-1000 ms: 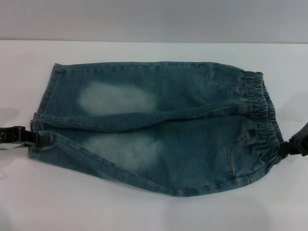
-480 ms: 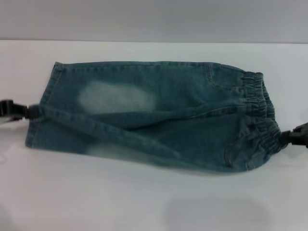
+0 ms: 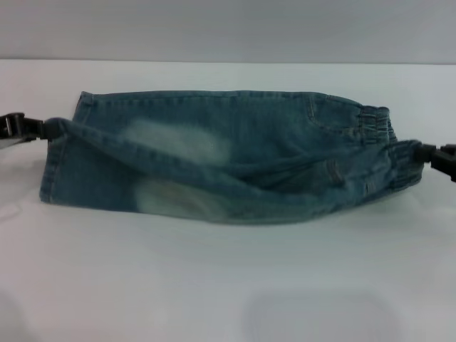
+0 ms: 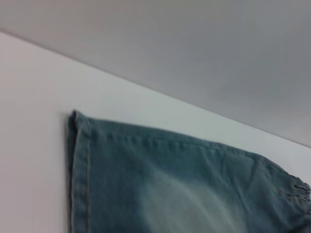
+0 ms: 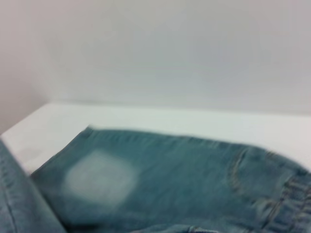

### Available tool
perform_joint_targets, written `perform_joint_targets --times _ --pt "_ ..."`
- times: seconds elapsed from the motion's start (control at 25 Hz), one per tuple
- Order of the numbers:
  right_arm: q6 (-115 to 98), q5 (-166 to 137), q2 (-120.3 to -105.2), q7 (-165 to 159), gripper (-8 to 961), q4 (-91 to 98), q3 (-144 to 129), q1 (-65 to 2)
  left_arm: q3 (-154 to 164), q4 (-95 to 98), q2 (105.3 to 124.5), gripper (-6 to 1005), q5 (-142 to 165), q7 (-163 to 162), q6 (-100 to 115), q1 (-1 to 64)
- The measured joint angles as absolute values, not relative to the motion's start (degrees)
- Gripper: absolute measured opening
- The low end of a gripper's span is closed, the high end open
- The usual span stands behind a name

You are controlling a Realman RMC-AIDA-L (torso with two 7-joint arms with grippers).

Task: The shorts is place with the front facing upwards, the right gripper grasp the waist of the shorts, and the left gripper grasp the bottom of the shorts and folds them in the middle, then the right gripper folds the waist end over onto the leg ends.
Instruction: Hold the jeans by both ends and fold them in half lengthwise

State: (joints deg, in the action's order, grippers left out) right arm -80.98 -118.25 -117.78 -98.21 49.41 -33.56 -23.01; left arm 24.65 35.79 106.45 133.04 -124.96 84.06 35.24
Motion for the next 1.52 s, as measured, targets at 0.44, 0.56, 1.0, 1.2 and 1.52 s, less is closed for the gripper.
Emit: perform_joint_targets --times 0.44,0.56,1.0,1.2,1.52 --pt "-67.9 -109.3 -118.49 -87.5 -1 38.9 -33.6 -25.7 27.9 38.6 108.61 125 133.0 -124.2 72.7 37.2" --pt "-66.0 -107.3 -118.68 -85.7 -1 37.3 -33.6 -27.0 29.3 38.6 108.92 127 132.9 -124.2 70.6 37.8" --pt "-61.3 -100.6 -118.59 -83.3 -2 34.8 -33.4 -29.5 30.2 40.2 109.80 135 132.9 -123.4 65.6 38.6" --pt "-57.9 -100.2 -118.66 -82.7 -1 33.3 -33.5 -30.9 31.7 40.2 110.29 138 132.9 -122.8 62.2 38.8" --pt "-54.3 -99.6 -118.65 -79.3 -2 29.5 -33.5 -33.7 33.6 39.9 111.15 144 132.8 -122.1 58.8 39.0"
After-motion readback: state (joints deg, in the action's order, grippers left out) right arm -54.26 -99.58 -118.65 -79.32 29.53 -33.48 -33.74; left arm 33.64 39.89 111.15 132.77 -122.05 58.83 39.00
